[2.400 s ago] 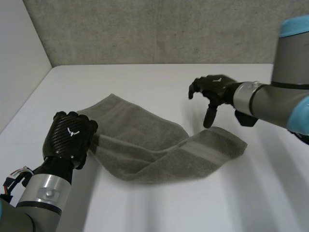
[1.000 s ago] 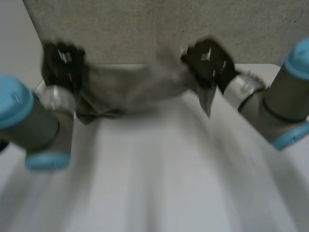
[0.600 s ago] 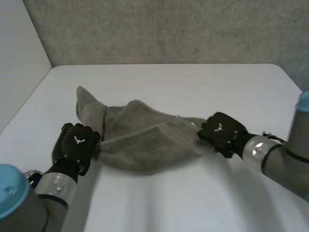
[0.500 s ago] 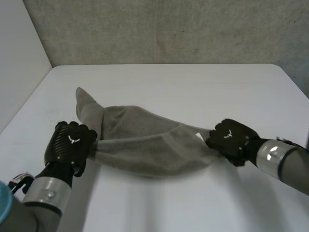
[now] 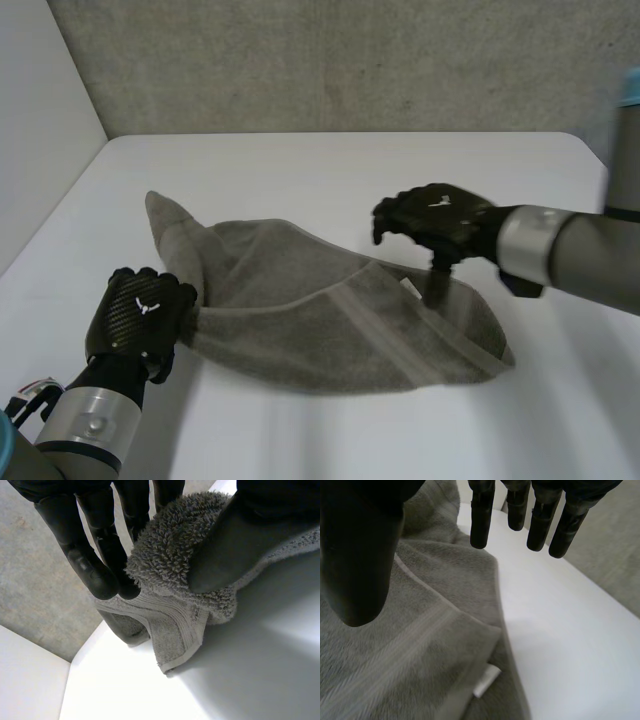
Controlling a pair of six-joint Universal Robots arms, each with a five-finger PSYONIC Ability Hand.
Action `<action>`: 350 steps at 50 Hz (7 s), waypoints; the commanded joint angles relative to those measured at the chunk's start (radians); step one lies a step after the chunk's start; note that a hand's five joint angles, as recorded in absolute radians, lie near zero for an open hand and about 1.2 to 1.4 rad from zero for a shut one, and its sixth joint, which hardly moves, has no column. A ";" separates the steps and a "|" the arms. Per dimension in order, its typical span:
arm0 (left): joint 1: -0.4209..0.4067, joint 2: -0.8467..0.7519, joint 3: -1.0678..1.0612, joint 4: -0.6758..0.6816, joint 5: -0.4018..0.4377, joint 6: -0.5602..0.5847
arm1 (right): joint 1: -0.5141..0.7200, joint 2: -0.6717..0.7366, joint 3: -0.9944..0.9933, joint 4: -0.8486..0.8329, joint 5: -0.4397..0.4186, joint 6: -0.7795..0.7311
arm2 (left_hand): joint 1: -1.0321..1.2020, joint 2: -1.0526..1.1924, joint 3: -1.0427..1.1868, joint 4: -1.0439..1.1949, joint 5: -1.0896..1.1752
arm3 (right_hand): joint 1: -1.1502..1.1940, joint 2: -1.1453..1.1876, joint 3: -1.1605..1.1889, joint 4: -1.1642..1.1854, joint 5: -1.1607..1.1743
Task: Fold the towel.
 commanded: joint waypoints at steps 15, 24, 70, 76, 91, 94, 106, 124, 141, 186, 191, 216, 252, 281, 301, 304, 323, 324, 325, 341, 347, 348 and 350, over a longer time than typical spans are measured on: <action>-0.002 0.002 0.000 0.000 0.000 0.000 | 0.271 0.558 -0.618 0.173 0.101 0.198 | 0.006 -0.069 -0.154 -0.124 -0.237 | -0.057 -0.073 -0.064 -0.076 -0.061; -0.003 0.009 -0.001 0.000 0.000 0.000 | 0.326 0.642 -0.707 0.190 0.088 0.259 | 0.006 -0.069 -0.154 -0.124 -0.237 | -0.056 -0.072 -0.063 -0.074 -0.060; 0.018 -0.333 1.164 0.262 -0.022 0.004 | 0.200 0.109 -0.601 -0.723 0.404 -0.045 | 0.006 -0.069 -0.154 -0.124 -0.237 | 1.164 1.149 1.158 1.146 1.160; 0.001 -0.337 1.189 0.283 -0.029 0.004 | 0.199 0.053 -0.466 -0.773 0.362 -0.046 | 0.006 -0.069 -0.154 -0.124 -0.237 | 1.164 1.149 1.158 1.146 1.160; 0.015 -0.334 0.496 0.295 0.043 0.014 | 0.208 0.061 -0.061 -0.710 0.311 -0.060 | 0.006 -0.069 -0.154 -0.124 -0.237 | 1.164 1.149 1.158 1.146 1.160; 0.015 -0.337 0.377 0.310 0.060 0.015 | 0.214 0.066 0.040 -0.698 0.313 -0.097 | 0.006 -0.069 -0.154 -0.124 -0.237 | 1.164 1.149 1.158 1.146 1.160; 0.001 -0.275 0.124 0.307 0.058 0.098 | 0.200 0.055 0.298 -0.497 0.334 -0.295 | 0.006 -0.069 -0.154 -0.124 -0.237 | 1.164 1.149 1.158 1.146 1.160; -0.079 -0.198 0.066 0.306 0.049 0.103 | 0.128 -0.043 0.450 -0.541 0.328 -0.128 | -0.023 -0.098 -0.182 -0.153 -0.266 | 0.346 0.331 0.340 0.328 0.343; -0.031 -0.202 0.059 0.306 0.054 0.092 | -0.062 -0.080 0.499 -0.554 0.319 0.023 | -0.028 -0.104 -0.188 -0.159 -0.272 | 0.226 0.210 0.219 0.207 0.222; -0.023 -0.212 0.062 0.299 0.050 0.092 | -0.085 0.133 0.405 -0.571 0.215 0.306 | -0.020 -0.095 -0.180 -0.150 -0.263 | 0.487 0.471 0.480 0.468 0.483; -0.026 -0.206 0.062 0.296 0.049 0.092 | -0.087 0.135 0.407 -0.580 0.215 0.308 | -0.017 -0.092 -0.177 -0.147 -0.260 | 0.774 0.758 0.767 0.755 0.770; -0.014 -0.221 0.075 0.306 0.046 0.093 | -0.260 -0.170 0.539 -0.623 0.177 0.383 | -1.094 -1.169 -1.254 -1.224 -1.337 | 1.164 1.149 1.158 1.146 1.160; 0.043 -0.254 0.086 0.151 0.222 -0.035 | -0.307 -0.154 0.605 -0.644 0.161 0.288 | -1.197 -1.272 -1.357 -1.328 -1.441 | 1.164 1.149 1.158 1.146 1.160; -0.080 -0.511 0.359 0.148 0.222 -0.160 | -0.303 -0.132 0.614 -0.644 0.166 0.264 | -1.059 -1.134 -1.219 -1.190 -1.303 | 1.164 1.149 1.158 1.146 1.160; -0.103 -0.589 0.451 0.149 0.205 -0.192 | -0.303 -0.119 0.614 -0.644 0.166 0.250 | -0.824 -0.900 -0.984 -0.955 -1.068 | 1.164 1.149 1.158 1.146 1.160; -0.102 -0.590 0.457 0.154 0.187 -0.192 | -0.303 -0.114 0.614 -0.644 0.167 0.248 | -0.701 -0.777 -0.861 -0.832 -0.945 | 1.164 1.149 1.158 1.146 1.160; -0.095 -0.587 0.467 0.154 0.023 -0.178 | -0.295 -0.111 0.612 -0.644 0.169 0.248 | -0.364 -0.439 -0.524 -0.495 -0.608 | 1.164 1.149 1.158 1.146 1.160; -0.095 -0.587 0.467 0.154 0.023 -0.178 | -0.295 -0.111 0.612 -0.644 0.169 0.248 | -0.363 -0.438 -0.523 -0.494 -0.607 | 1.164 1.149 1.158 1.146 1.160; -0.095 -0.584 0.464 0.152 0.023 -0.178 | -0.295 -0.112 0.611 -0.643 0.169 0.250 | -0.209 -0.284 -0.369 -0.340 -0.453 | 1.164 1.149 1.158 1.146 1.160; -0.046 -0.319 0.428 0.148 0.031 -0.180 | -0.304 -0.275 0.487 -0.525 0.169 0.253 | 0.006 -0.069 -0.154 -0.124 -0.237 | 1.164 1.149 1.158 1.146 1.160; 0.024 -0.040 0.482 0.077 0.032 -0.117 | -0.310 -0.440 0.308 -0.335 0.158 0.253 | 0.006 -0.069 -0.154 -0.124 -0.237 | 1.164 1.149 1.158 1.146 1.160; 0.030 0.018 0.512 0.044 0.032 -0.099 | -0.309 -0.476 0.249 -0.287 0.157 0.251 | 0.006 -0.069 -0.154 -0.124 -0.237 | 1.164 1.149 1.158 1.146 1.160; 0.033 0.064 0.543 0.002 0.034 -0.085 | -0.310 -0.502 0.185 -0.237 0.155 0.250 | 0.006 -0.069 -0.154 -0.124 -0.237 | 1.164 1.149 1.158 1.146 1.160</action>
